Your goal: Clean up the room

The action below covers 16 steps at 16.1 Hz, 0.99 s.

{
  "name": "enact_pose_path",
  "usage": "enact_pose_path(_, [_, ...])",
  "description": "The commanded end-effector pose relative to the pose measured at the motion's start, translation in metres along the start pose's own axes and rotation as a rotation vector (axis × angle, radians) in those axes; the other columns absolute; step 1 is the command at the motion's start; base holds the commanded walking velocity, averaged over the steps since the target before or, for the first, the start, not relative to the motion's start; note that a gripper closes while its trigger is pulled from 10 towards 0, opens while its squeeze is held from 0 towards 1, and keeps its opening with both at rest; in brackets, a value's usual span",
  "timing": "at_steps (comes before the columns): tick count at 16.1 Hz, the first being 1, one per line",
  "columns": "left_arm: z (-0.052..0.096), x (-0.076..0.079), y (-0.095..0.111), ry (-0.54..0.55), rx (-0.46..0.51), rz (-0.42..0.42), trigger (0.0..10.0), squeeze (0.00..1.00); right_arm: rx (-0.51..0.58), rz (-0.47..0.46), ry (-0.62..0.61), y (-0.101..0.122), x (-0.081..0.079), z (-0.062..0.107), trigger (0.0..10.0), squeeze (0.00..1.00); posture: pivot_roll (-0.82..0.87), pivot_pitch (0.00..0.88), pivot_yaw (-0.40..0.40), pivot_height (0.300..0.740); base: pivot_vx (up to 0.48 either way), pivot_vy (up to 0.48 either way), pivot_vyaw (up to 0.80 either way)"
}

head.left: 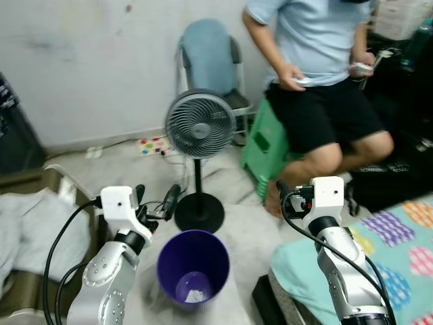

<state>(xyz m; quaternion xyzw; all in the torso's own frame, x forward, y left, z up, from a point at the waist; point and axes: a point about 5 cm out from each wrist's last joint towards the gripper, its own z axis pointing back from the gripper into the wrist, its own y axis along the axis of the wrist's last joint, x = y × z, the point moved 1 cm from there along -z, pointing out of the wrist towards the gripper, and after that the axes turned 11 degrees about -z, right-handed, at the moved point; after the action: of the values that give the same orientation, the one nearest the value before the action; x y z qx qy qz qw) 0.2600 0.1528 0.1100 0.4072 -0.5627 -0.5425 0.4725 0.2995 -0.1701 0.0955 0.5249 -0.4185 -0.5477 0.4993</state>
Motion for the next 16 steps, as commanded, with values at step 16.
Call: enact_pose_path(16, [-0.0018,0.0018,0.0017,-0.013,0.003,-0.017,10.0,0.00,-0.001,-0.005,-0.001,0.0005,0.0025,-0.0016,10.0,0.00,-0.11,0.000,-0.015,0.740,0.000,0.000,-0.80])
